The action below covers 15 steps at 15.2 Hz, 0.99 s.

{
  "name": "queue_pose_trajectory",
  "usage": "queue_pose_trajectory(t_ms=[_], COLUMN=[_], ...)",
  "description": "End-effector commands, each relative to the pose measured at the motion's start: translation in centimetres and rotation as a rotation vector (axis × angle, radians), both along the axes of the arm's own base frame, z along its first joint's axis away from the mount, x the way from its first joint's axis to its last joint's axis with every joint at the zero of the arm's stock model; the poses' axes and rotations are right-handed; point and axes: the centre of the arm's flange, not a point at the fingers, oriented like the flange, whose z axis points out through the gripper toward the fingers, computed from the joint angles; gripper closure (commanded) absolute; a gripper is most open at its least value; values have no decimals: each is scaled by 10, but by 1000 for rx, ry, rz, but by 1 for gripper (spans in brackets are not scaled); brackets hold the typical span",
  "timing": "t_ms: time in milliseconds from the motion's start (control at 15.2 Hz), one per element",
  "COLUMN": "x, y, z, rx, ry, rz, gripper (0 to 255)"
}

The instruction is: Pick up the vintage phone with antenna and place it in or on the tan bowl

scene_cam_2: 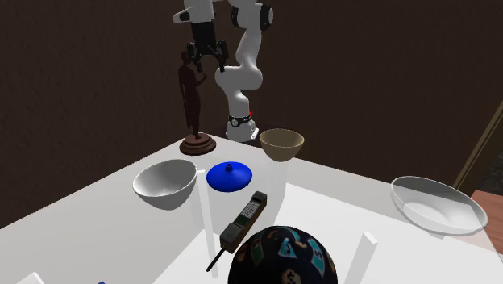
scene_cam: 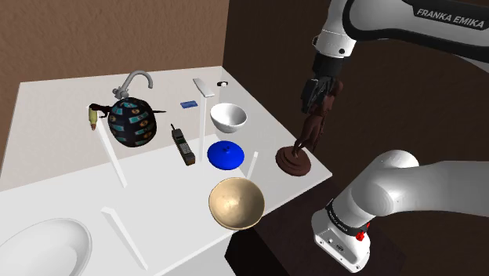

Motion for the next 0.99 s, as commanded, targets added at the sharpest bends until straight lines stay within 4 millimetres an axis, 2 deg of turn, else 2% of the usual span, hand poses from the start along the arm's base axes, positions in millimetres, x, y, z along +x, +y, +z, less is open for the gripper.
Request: queue_pose_trajectory(t_ms=[0, 924], x=[0, 100], y=[0, 110], z=[0, -103], rx=[0, -19], ry=[0, -51], rz=[0, -67], gripper=[0, 0])
